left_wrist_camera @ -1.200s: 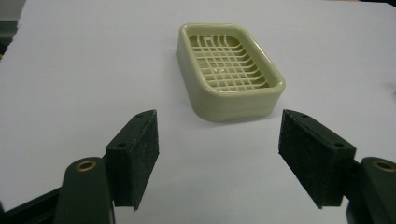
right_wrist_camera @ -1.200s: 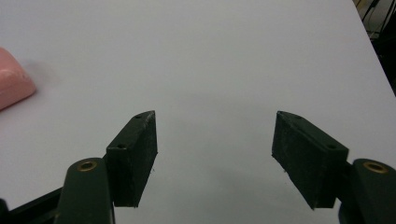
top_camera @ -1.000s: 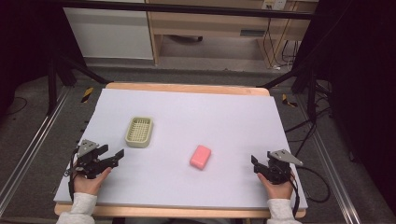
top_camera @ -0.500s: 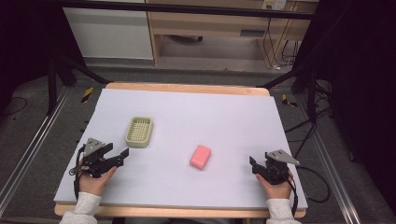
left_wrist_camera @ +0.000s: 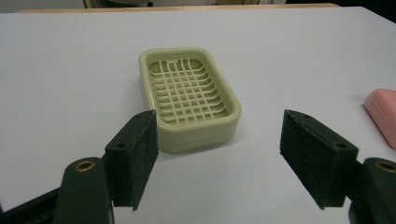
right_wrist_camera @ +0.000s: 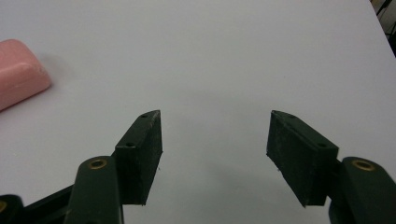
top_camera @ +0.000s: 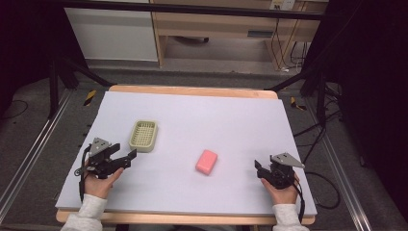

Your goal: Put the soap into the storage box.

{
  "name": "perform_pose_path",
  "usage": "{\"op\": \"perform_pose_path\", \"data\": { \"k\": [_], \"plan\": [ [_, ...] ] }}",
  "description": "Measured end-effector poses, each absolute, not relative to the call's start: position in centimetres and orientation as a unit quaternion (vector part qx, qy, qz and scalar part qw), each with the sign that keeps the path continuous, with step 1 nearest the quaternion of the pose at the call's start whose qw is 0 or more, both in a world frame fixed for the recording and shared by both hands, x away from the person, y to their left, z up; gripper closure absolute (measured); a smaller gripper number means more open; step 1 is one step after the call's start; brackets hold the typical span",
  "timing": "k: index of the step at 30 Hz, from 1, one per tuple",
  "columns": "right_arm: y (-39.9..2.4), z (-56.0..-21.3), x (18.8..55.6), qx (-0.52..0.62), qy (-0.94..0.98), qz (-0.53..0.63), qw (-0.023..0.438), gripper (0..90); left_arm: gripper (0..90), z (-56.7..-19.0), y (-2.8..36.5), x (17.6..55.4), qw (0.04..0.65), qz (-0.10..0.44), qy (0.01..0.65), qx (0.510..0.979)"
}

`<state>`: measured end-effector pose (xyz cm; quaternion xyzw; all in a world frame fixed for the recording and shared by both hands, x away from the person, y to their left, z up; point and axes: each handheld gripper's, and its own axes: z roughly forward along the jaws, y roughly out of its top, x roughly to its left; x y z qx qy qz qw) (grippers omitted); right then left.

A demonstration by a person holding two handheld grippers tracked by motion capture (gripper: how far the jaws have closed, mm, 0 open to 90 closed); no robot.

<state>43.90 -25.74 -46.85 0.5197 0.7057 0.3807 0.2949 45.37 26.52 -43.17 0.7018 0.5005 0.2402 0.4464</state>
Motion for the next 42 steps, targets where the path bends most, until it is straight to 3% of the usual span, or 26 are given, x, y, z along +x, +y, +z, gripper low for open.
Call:
{"op": "perform_pose_path", "data": {
  "k": [42],
  "plan": [
    [-26.2,-47.2,43.5,0.523,0.708,0.385,0.278,37.7,24.4,-40.8,15.3,46.5,0.457,0.217,0.416,0.755]
  ]
}}
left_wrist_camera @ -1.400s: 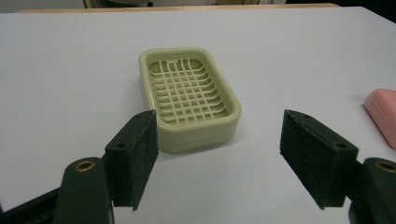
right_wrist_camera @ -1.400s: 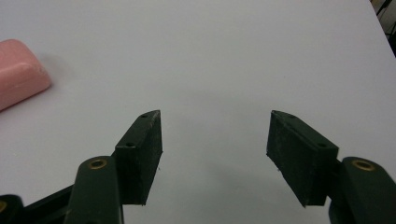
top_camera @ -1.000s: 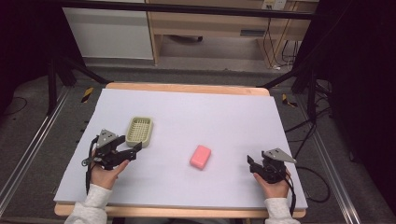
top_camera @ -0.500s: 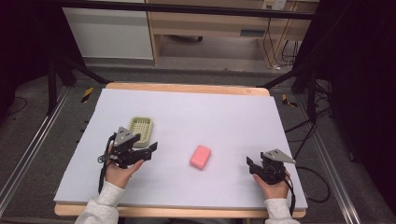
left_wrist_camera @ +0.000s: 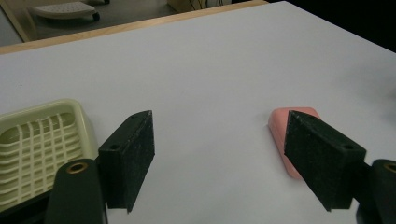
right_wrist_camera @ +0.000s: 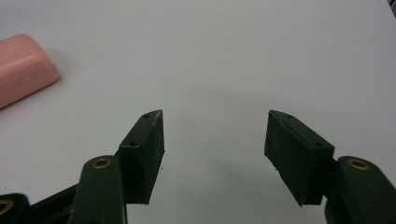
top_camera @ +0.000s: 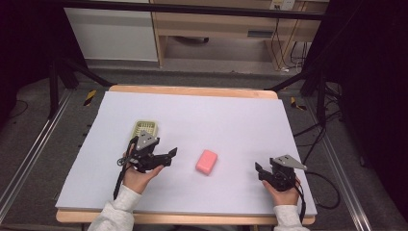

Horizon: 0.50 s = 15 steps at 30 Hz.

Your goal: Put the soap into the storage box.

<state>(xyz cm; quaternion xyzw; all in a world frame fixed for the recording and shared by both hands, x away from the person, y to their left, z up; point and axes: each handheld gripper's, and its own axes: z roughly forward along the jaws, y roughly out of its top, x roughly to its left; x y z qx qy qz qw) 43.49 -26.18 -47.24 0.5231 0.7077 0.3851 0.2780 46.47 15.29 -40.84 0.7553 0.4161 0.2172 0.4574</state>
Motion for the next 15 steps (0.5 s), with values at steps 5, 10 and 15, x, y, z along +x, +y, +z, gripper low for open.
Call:
{"op": "perform_pose_path", "data": {
  "k": [5,10,15],
  "plan": [
    [-26.1,-47.2,43.5,0.522,0.707,0.387,0.278,36.8,24.2,-40.8,14.2,46.7,0.454,0.214,0.407,0.763],
    [-26.1,-47.2,43.6,0.523,0.706,0.388,0.278,36.9,24.0,-40.9,12.9,46.9,0.448,0.210,0.402,0.770],
    [-26.1,-47.2,43.6,0.521,0.709,0.387,0.277,37.0,23.9,-41.2,11.6,47.2,0.443,0.206,0.394,0.779]
  ]
}}
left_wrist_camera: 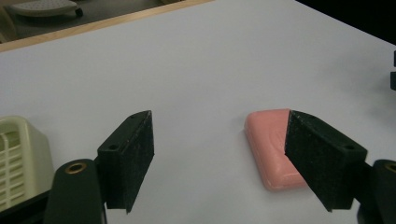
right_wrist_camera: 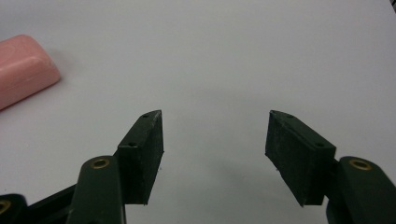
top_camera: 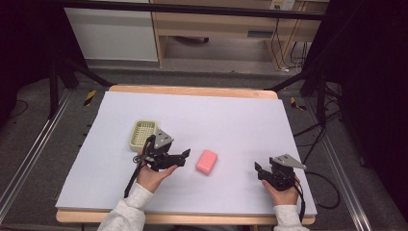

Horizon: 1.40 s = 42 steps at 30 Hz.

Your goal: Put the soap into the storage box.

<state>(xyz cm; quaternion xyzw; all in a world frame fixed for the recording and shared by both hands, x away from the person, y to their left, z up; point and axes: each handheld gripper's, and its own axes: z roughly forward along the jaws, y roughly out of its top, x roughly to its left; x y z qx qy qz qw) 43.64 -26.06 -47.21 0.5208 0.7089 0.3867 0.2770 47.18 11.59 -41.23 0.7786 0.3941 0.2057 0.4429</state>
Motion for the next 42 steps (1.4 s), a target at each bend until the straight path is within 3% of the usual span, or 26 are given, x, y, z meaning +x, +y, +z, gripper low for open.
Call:
{"op": "perform_pose_path", "data": {
  "k": [42],
  "plan": [
    [-26.0,-47.2,43.9,0.518,0.714,0.384,0.274,38.0,18.2,-43.7,4.6,48.0,0.399,0.178,0.374,0.818]
  ]
}}
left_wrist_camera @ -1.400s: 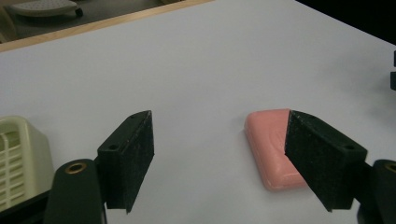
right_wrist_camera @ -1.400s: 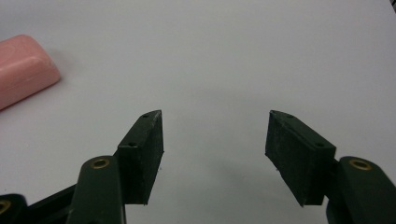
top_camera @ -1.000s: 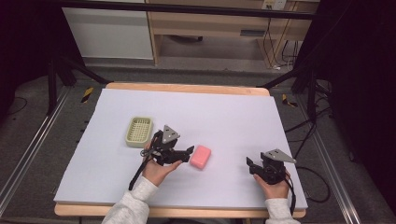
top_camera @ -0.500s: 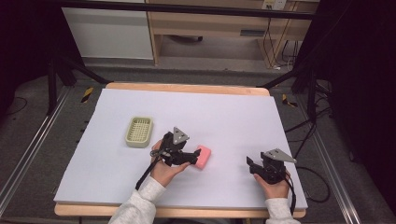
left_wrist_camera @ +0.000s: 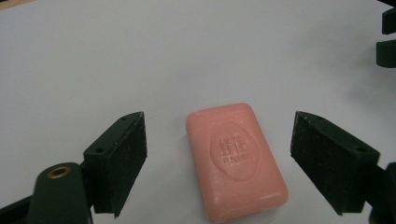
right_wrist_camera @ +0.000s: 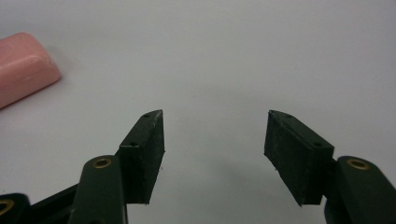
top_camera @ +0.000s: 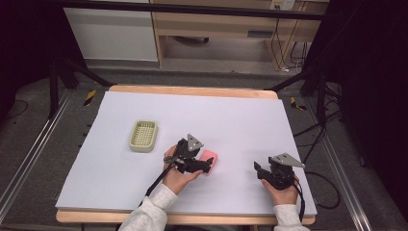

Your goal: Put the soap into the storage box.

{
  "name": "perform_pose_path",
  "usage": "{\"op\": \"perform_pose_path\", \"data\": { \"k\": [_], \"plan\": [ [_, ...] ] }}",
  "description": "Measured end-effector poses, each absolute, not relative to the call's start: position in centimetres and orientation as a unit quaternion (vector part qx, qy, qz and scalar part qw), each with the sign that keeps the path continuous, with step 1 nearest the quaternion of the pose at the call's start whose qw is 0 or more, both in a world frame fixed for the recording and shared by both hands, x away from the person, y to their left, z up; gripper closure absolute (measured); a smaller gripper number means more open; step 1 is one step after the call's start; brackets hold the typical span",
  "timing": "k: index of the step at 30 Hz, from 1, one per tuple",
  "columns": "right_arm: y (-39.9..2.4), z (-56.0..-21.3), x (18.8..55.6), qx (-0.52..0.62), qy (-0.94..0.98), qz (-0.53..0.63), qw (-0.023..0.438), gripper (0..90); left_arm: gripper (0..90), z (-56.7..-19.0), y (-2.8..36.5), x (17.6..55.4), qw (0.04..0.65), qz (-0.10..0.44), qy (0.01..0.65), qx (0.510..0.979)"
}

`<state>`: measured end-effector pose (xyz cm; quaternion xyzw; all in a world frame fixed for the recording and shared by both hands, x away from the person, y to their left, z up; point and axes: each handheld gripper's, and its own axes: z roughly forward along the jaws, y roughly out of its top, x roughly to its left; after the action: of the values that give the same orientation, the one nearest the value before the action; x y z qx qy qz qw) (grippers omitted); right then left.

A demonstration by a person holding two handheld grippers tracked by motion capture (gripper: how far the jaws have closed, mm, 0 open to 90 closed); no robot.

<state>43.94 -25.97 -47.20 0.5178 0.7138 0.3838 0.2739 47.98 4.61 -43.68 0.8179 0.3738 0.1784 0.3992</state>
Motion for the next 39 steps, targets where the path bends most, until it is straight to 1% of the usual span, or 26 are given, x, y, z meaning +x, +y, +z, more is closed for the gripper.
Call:
{"op": "perform_pose_path", "data": {
  "k": [12,22,31,39],
  "plan": [
    [-26.0,-47.2,43.9,0.516,0.715,0.382,0.277,38.1,17.1,-44.5,3.5,48.3,0.387,0.171,0.377,0.824],
    [-25.9,-47.2,43.9,0.519,0.716,0.383,0.269,38.0,15.1,-45.1,3.0,48.5,0.375,0.166,0.380,0.829],
    [-26.0,-47.3,43.9,0.518,0.716,0.384,0.268,38.2,14.8,-46.0,2.5,48.8,0.354,0.160,0.379,0.840],
    [-26.1,-47.4,44.0,0.519,0.717,0.382,0.266,38.7,16.4,-46.5,2.4,49.1,0.344,0.158,0.386,0.841]
  ]
}}
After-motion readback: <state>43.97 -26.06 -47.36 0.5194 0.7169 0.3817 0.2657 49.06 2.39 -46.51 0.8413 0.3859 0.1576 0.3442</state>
